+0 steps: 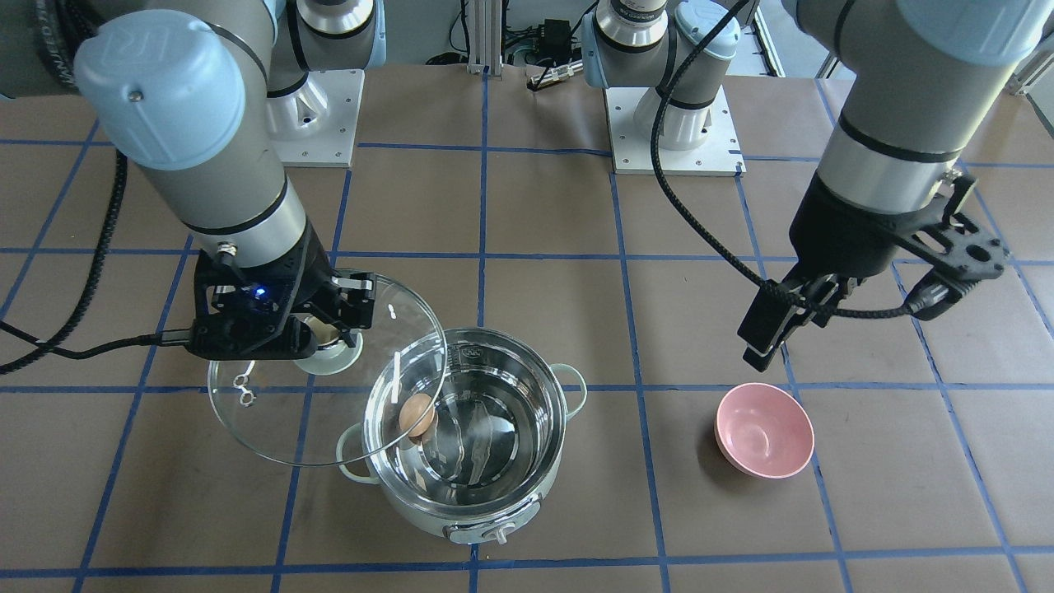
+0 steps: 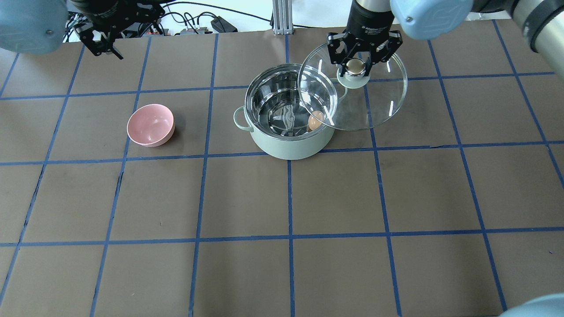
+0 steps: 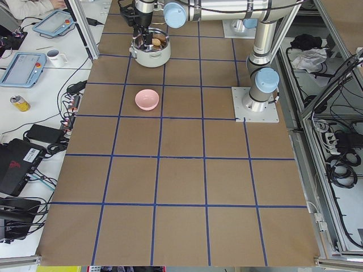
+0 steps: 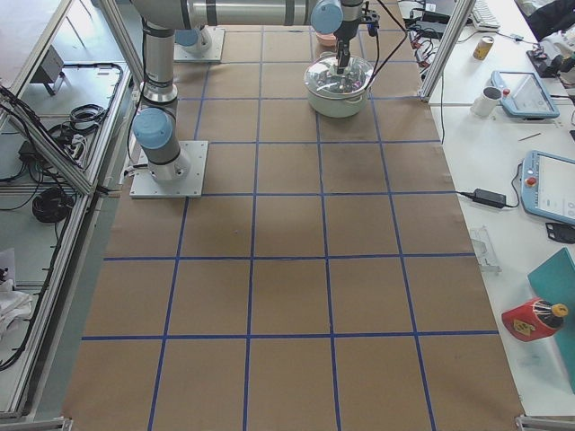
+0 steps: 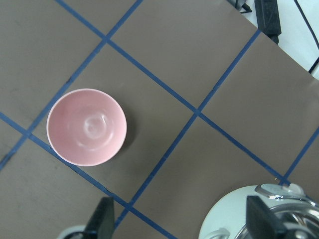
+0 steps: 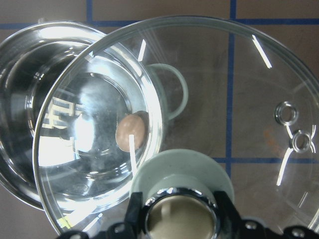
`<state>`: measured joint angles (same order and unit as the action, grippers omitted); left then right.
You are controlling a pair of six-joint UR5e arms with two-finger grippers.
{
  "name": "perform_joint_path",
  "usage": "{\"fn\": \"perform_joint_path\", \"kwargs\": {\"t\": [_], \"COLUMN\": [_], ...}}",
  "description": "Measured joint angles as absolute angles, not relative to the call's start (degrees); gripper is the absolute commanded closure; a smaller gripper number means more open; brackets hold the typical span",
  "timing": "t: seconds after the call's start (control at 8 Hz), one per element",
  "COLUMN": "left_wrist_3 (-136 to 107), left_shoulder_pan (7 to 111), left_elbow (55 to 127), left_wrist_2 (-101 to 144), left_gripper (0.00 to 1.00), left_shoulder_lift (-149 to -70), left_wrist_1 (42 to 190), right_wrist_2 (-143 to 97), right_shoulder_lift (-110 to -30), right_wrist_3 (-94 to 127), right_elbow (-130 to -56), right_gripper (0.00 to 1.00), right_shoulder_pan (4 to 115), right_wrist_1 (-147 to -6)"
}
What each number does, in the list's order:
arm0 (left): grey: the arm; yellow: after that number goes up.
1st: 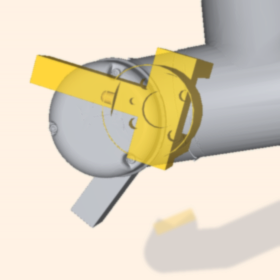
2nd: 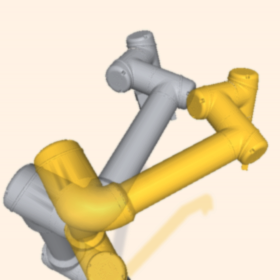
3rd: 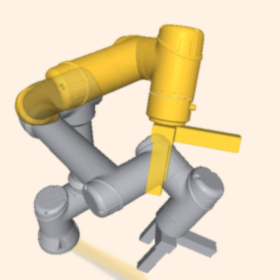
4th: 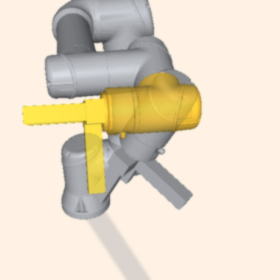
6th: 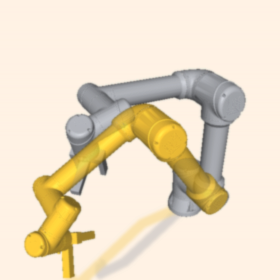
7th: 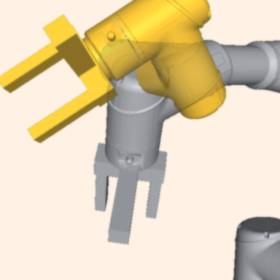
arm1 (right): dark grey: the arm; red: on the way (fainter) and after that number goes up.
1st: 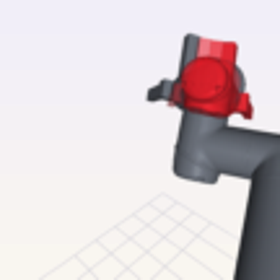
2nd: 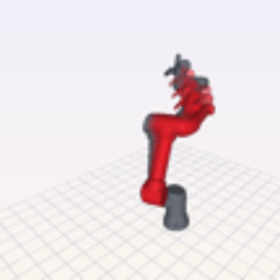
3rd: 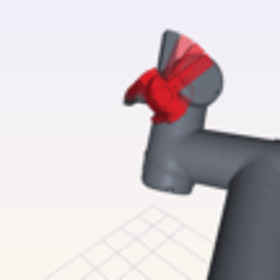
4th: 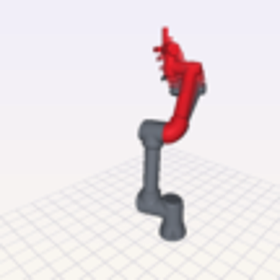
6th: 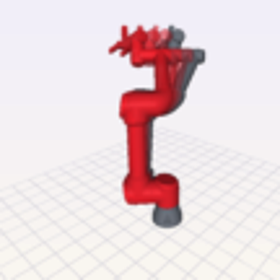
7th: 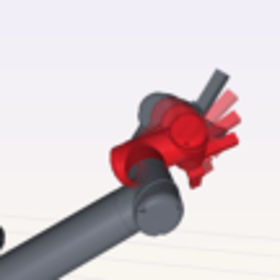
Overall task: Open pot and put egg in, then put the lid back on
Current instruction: 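Withdraw the left gripper from the pot while the right gripper lifts the lid, then place the glass lid back onto the pot with the right gripper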
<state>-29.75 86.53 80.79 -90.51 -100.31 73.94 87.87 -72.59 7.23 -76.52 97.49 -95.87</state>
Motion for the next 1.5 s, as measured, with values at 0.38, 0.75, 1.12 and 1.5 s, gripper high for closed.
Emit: {"fn": "perform_joint_path", "kwargs": {"t": [0.38, 0.75, 1.12, 1.5], "left_wrist_3": [-8.71, 2.73, 7.95, 8.12], "left_shoulder_pan": [86.15, 86.51, 85.66, 85.53], "left_elbow": [80.83, 80.92, 81.09, 81.24], "left_wrist_2": [-90.69, -90.48, -90.51, -90.01], "left_gripper": [0.00, 0.00, 0.00, 0.00], "left_shoulder_lift": [-92.66, -89.60, -90.49, -91.43], "left_wrist_1": [84.59, 91.02, 88.73, 86.47], "right_wrist_2": [85.15, 83.15, 80.53, 80.77], "right_shoulder_lift": [-67.61, -63.62, -61.41, -60.09], "right_wrist_3": [17.78, 23.50, 25.58, 25.09], "right_elbow": [-71.63, -69.57, -69.43, -69.69], "right_gripper": [1.00, 1.00, 1.00, 1.00], "right_shoulder_pan": [102.50, 104.63, 105.16, 105.20], "right_wrist_1": [-98.16, -100.96, -103.66, -103.63]}}
